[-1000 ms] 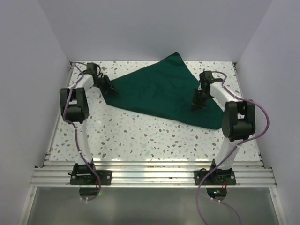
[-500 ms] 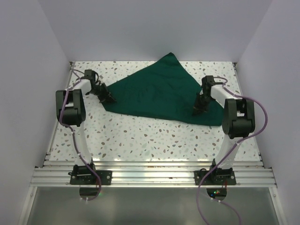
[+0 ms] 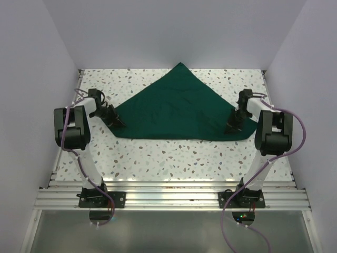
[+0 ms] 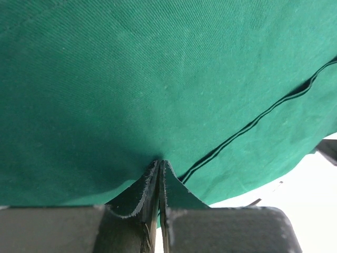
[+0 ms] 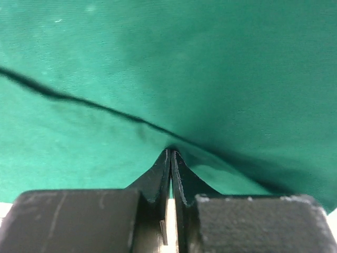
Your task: Prepare the surgical pack
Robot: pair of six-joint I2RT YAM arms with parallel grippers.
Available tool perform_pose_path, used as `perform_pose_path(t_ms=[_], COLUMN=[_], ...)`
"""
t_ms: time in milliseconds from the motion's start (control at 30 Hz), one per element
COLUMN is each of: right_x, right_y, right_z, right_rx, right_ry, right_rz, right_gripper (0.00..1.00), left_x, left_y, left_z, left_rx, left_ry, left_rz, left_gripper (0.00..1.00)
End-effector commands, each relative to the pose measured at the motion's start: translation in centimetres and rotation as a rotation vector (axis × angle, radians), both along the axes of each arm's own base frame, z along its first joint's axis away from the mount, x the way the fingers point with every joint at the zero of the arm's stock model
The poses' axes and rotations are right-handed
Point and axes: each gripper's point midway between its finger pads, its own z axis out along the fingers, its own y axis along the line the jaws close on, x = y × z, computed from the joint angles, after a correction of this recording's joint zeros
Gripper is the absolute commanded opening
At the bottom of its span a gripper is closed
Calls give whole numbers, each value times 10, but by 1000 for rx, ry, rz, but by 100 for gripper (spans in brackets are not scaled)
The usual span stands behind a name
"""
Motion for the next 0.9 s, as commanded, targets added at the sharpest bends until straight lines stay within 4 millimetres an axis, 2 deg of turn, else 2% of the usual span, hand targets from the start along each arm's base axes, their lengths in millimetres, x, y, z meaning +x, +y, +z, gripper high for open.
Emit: perform_pose_path(t_ms=[0,67,133,167,200,233,267,333,400,433,533,600,633,733,867], right_x=[3,8,9,6,4,-7,-10,-19,-21,-21,-23,-23,-26,-31,-38], right_y=[-15,-3,23,36,50,61,67,78,79,80,83,86,96,105,109], right_z=[24,34,46,49,54,53,53,55,55,55,53,48,47,37,20], right_rx=[-49,12,158,207,278,306,328,379,389,393,415,442,452,450,428], right_ry=[-48,-78,-101,-103,-100,-55,-44,-9,-7,-13,-2,18,29,59,101], right_rz=[47,80,124,165,191,220,248,263,258,256,255,251,276,301,312], right_gripper=[6,7,7,7,8,8,7,7,7,7,7,7,7,7,7], left_x=[-9,-2,4,7,11,5,5,-8,-20,-29,-40,-42,-41,-44,-51], left_y=[26,23,13,7,1,-15,-23,-54,-79,-99,-120,-122,-122,-122,-126], left_z=[1,23,43,60,68,76,80,79,75,69,56,51,47,37,20], left_rx=[123,115,65,43,23,-24,-43,-125,-205,-231,-267,-263,-254,-259,-301], left_ry=[-19,-89,-171,-234,-279,-299,-317,-307,-285,-260,-214,-196,-185,-143,-91], left_rz=[-57,-76,-94,-107,-120,-152,-167,-235,-299,-347,-386,-387,-385,-389,-380], left_gripper=[9,12,17,18,18,17,13,11,8,7,6,6,6,6,6])
